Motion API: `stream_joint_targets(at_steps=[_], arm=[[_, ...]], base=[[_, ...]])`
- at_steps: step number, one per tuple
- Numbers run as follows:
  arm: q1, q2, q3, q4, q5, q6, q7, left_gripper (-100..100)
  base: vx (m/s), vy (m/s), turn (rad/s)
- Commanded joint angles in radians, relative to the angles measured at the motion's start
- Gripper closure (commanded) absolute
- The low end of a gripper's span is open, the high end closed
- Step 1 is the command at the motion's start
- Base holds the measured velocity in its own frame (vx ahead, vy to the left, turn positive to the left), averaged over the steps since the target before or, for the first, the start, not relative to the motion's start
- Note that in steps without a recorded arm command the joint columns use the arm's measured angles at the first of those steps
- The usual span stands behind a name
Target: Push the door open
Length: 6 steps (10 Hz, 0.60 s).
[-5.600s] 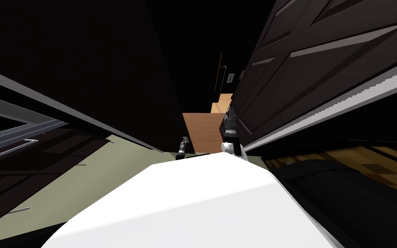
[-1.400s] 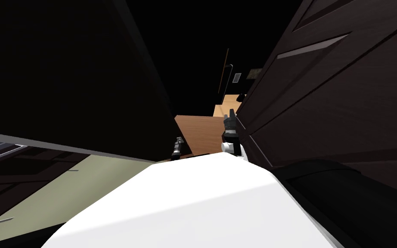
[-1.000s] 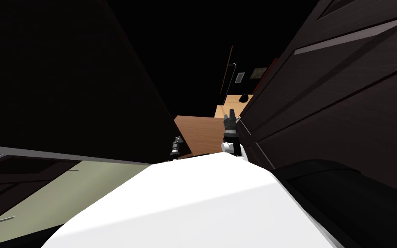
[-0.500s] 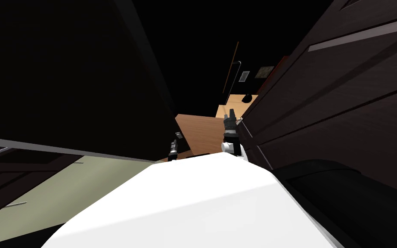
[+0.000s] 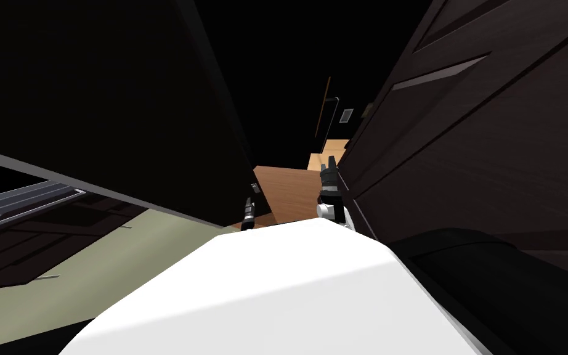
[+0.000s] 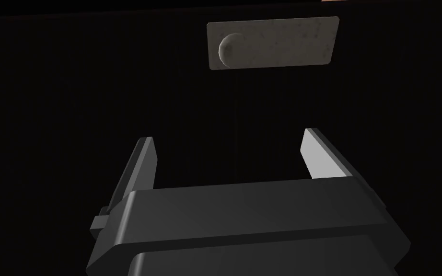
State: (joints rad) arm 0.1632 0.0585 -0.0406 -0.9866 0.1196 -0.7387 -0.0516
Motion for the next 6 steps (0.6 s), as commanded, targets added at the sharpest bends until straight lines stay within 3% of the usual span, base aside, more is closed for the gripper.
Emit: stream_joint_targets(at_steps=[1, 6], arm=[[-0.002, 0.003, 0.003, 0.005, 0.001, -0.007, -0.001, -100], [-0.008, 0.0, 0.013, 0.025, 0.004, -0.031, -0.006, -100]], base=[[0.194, -0.005, -0.027], [0.215, 0.028, -0.026]])
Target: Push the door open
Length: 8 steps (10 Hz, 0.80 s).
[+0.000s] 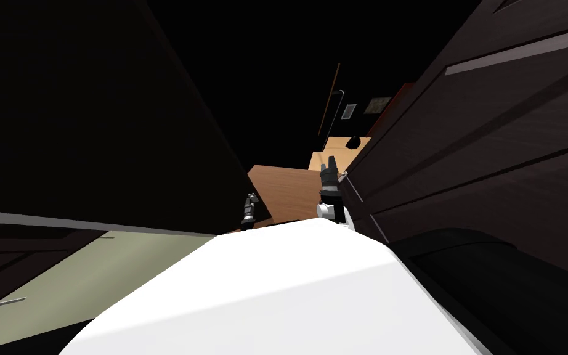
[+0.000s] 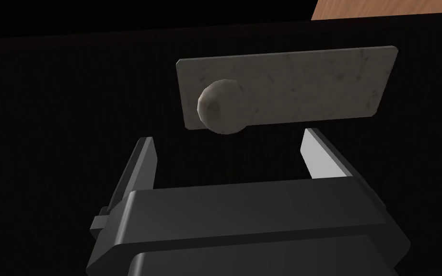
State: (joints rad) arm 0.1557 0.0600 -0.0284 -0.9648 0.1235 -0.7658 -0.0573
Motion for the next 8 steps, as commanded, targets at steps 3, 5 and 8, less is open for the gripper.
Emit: stream_joint_targets(at_steps=[3, 5, 8], arm=[[-0.003, -0.006, 0.004, 0.009, 0.001, -0.01, -0.002, -100], [-0.003, -0.006, 0.004, 0.009, 0.001, -0.01, -0.002, 100], [-0.003, -0.006, 0.004, 0.009, 0.001, -0.01, -0.002, 100]], base=[[0.16, -0.009, -0.012], [-0.021, 0.001, -0.011], [-0.011, 0.001, -0.001]])
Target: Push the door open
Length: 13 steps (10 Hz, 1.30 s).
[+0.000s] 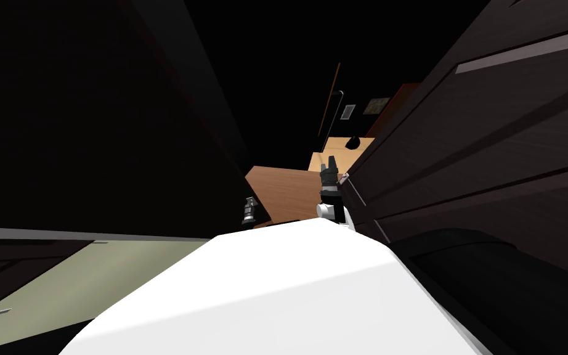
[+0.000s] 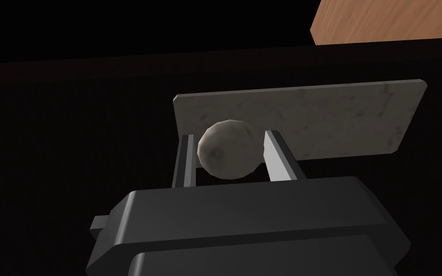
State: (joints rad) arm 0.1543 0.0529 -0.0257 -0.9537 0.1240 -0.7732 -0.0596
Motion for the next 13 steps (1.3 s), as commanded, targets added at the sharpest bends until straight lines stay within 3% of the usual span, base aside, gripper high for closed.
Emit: stream_joint_targets(at_steps=[1, 6, 13], arm=[[-0.001, 0.001, 0.001, -0.002, 0.001, -0.003, 0.001, 100], [-0.01, 0.024, 0.051, 0.008, 0.024, 0.005, -0.013, 100], [-0.024, 0.038, 0.122, 0.019, 0.058, 0.011, -0.03, 100]], base=[[0.0, 0.0, 0.0], [0.178, -0.031, 0.049], [0.183, -0.02, 0.049]])
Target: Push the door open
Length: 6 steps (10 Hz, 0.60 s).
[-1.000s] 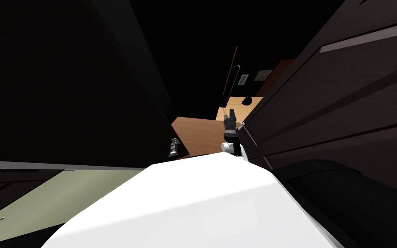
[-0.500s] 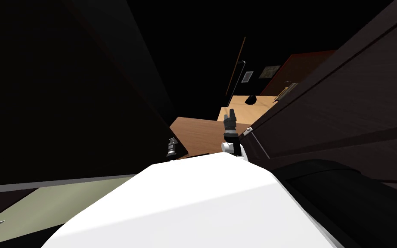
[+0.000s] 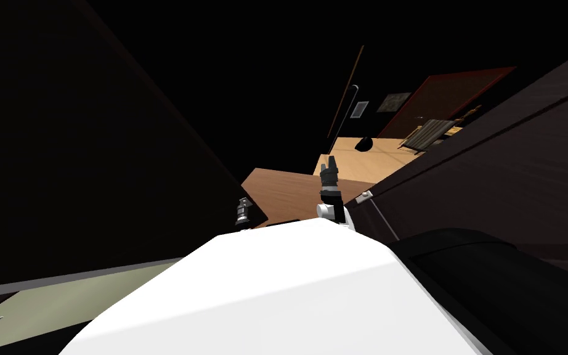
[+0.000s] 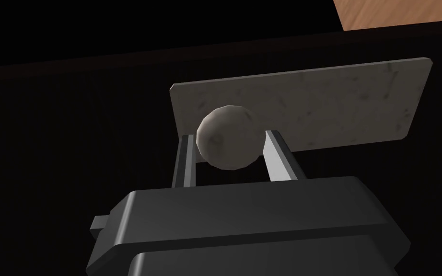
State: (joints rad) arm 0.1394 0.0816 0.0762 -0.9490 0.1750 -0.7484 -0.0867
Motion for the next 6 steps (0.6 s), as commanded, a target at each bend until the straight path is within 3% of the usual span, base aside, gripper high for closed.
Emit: stream_joint_targets(at_steps=[1, 3, 4, 6], arm=[[-0.012, 0.01, 0.033, 0.017, 0.014, -0.012, -0.007, 100], [-0.017, 0.01, 0.059, 0.021, 0.026, -0.01, -0.013, 100], [-0.006, 0.002, 0.044, 0.011, 0.024, -0.006, -0.008, -100], [-0.002, -0.005, 0.045, 0.003, 0.028, -0.002, -0.007, -100]], base=[[0.146, -0.015, 0.113], [0.151, -0.018, 0.1], [0.0, -0.09, 0.064], [-0.202, -0.126, 0.043]])
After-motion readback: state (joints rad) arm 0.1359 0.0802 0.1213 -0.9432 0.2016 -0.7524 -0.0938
